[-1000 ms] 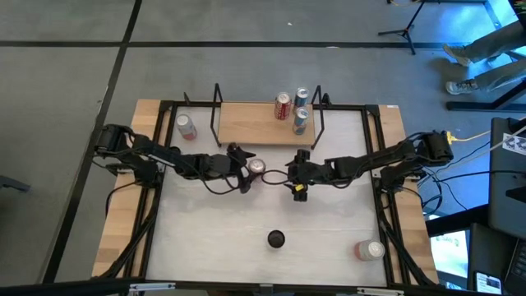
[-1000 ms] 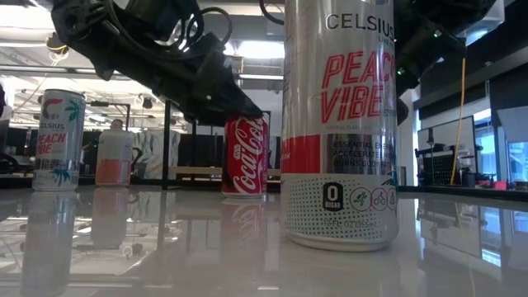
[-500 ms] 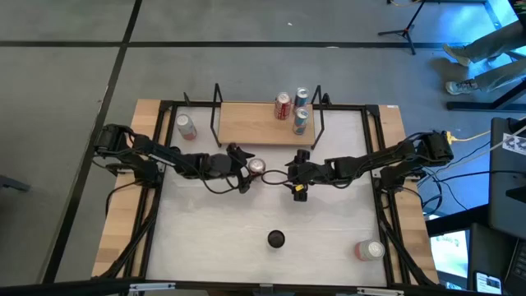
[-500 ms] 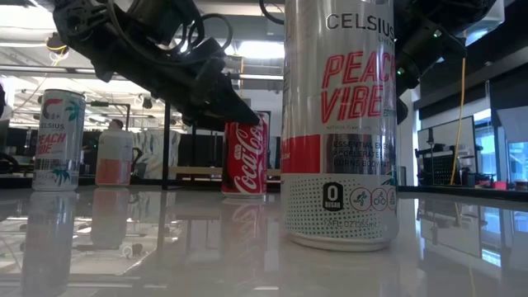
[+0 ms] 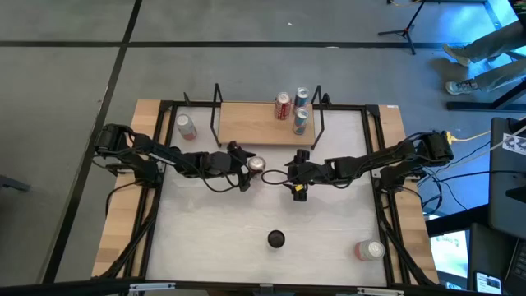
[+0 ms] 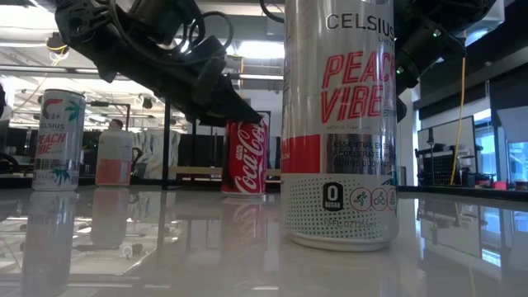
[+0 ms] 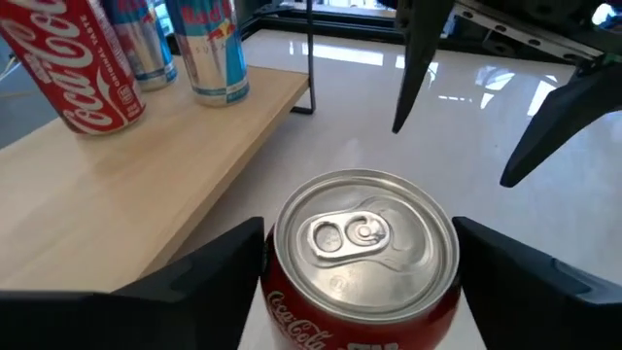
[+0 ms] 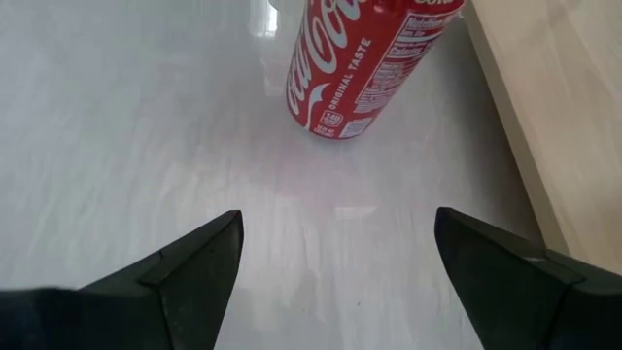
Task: Place canned beverage on shelf
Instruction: Put the red soda can on the shelf
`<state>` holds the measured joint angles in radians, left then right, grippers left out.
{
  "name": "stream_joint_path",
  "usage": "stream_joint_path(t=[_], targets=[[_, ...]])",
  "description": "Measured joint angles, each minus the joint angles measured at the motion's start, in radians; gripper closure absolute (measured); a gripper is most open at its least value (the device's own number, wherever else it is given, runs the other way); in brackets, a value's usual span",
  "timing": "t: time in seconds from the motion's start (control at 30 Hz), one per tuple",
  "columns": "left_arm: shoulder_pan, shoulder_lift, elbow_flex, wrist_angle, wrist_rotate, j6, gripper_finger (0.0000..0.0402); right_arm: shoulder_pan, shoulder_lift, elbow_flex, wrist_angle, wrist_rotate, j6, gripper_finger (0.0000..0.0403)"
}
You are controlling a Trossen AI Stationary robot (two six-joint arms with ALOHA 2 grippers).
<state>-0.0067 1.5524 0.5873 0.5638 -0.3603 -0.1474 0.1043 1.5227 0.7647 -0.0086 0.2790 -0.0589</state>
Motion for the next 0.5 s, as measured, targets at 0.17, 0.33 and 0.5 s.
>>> stream_joint_path(t=[0.17,0.33,0.5], targets=[[0.000,-0.002,0.001,0.010,0.004,0.045,0.0143,0.000,0.000,0.000,0.000,0.000,-0.001,0.0066],[0.000,-0.002,0.000,0.035,0.028,0.077,0.0149,0.000,0.000,0.000,0.007,0.000,-0.002,0.0066],[0.002,0.001,0.027,0.018,0.075,0.104,0.0150,0.001,-0.002,0.000,0.007,-0.009,-0.002,0.0066]])
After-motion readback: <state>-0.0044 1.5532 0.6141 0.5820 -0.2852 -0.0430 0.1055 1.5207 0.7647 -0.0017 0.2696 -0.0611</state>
